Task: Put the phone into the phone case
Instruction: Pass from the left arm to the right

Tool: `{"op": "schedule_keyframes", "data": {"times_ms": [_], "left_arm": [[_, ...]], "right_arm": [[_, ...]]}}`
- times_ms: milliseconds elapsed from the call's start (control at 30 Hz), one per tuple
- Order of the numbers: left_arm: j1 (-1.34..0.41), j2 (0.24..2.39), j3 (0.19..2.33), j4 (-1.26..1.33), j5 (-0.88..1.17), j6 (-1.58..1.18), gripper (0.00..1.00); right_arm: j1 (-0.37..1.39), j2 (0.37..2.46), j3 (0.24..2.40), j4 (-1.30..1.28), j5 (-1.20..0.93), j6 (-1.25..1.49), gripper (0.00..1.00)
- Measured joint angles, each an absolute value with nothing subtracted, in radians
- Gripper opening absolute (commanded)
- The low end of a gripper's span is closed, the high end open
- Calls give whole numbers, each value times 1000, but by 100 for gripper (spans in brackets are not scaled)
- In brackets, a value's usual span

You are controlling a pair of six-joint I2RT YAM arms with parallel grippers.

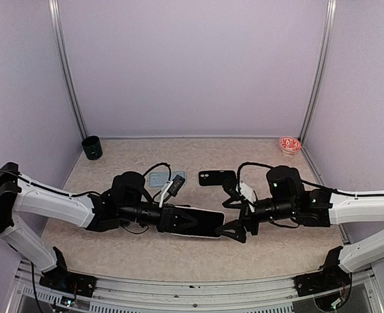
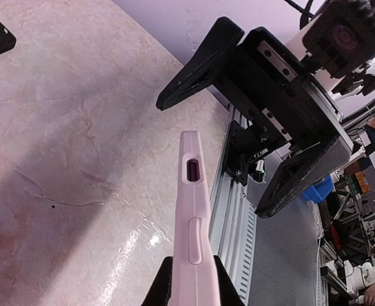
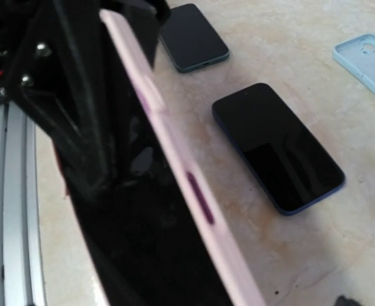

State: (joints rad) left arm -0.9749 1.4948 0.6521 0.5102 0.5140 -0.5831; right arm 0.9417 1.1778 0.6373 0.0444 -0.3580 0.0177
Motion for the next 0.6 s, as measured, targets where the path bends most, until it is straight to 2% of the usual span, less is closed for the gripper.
{"op": "schedule_keyframes", "data": {"times_ms": [233,600], "left_arm": [[-964,1534,691,468,582,-598,0],[-964,1623,730,455,655,-628,0]], "right_arm": [[1010,1185,641,42,-286,-46,100],[1139,1326,699,21,-171,-136,100]]}}
